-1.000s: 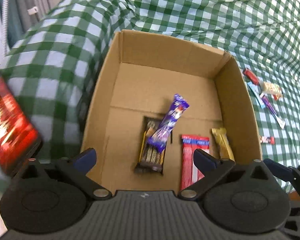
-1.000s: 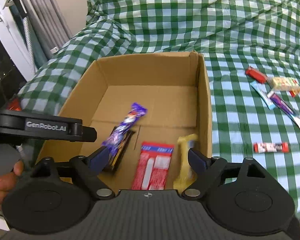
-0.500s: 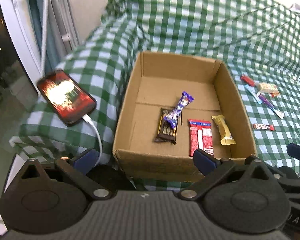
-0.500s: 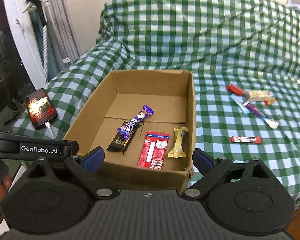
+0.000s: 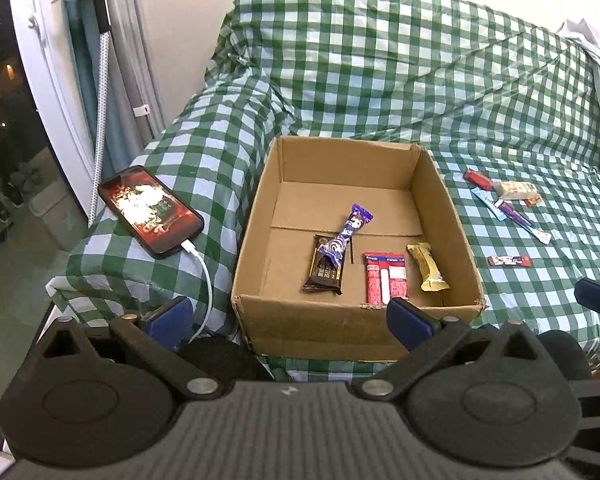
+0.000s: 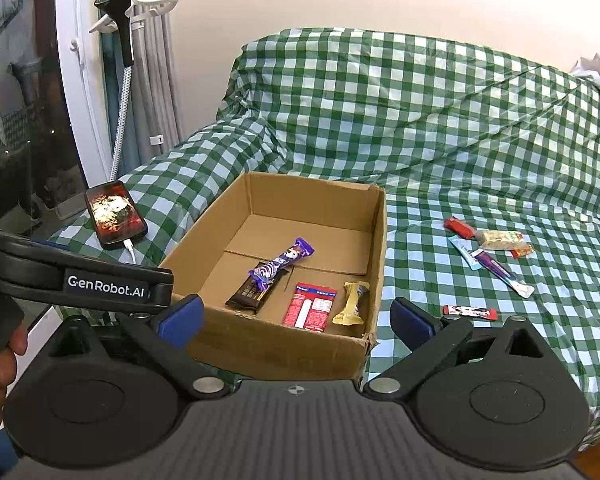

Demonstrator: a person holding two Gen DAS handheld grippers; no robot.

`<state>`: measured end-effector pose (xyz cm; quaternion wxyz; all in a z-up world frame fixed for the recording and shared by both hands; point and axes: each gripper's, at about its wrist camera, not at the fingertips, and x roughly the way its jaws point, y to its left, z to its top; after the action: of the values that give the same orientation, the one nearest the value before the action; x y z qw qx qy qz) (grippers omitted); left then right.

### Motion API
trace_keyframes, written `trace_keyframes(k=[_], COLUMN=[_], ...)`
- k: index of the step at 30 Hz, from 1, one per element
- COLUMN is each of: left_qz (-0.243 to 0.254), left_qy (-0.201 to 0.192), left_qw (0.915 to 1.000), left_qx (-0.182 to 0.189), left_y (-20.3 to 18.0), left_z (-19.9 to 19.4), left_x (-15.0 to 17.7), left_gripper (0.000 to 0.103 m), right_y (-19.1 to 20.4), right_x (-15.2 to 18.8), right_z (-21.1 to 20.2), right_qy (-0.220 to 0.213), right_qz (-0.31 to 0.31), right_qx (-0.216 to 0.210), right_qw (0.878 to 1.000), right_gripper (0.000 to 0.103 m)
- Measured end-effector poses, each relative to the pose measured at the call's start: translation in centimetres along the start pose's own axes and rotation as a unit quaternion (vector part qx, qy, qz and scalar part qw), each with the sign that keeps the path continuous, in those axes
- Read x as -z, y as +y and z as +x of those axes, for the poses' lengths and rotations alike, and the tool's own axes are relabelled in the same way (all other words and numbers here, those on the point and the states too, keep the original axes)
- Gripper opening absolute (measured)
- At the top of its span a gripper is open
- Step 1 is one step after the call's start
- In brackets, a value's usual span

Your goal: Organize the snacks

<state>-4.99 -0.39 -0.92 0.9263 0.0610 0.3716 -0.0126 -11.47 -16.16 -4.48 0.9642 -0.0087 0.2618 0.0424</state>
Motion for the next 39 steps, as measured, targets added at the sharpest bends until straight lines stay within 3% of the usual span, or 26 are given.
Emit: trace_keyframes(k=[16, 29, 39], left_qz=[0.003, 0.010, 0.018], left_qy=[-0.006, 0.014, 0.050], left_qw=[1.0000, 0.9999, 0.9986], left_qx=[0.002, -0.001, -0.005], left_y=[0.1, 0.2, -1.3], left_z=[-0.8, 0.6, 3.4], left_x=[0.1, -0.2, -2.5], left_gripper=[0.103, 0.103, 0.103], right_y=[0.0, 0.0, -4.8], right_x=[0.3, 0.5, 0.9], right_z=[-0.8, 0.4, 2.9], right_qy=[-0.009, 0.009, 0.017], right_qz=[-0.003, 0.009, 0.072], right_qx=[0.003, 0.002, 0.029], right_qw=[1.000, 1.000, 0.997], right_gripper=[0.100, 0.100, 0.100])
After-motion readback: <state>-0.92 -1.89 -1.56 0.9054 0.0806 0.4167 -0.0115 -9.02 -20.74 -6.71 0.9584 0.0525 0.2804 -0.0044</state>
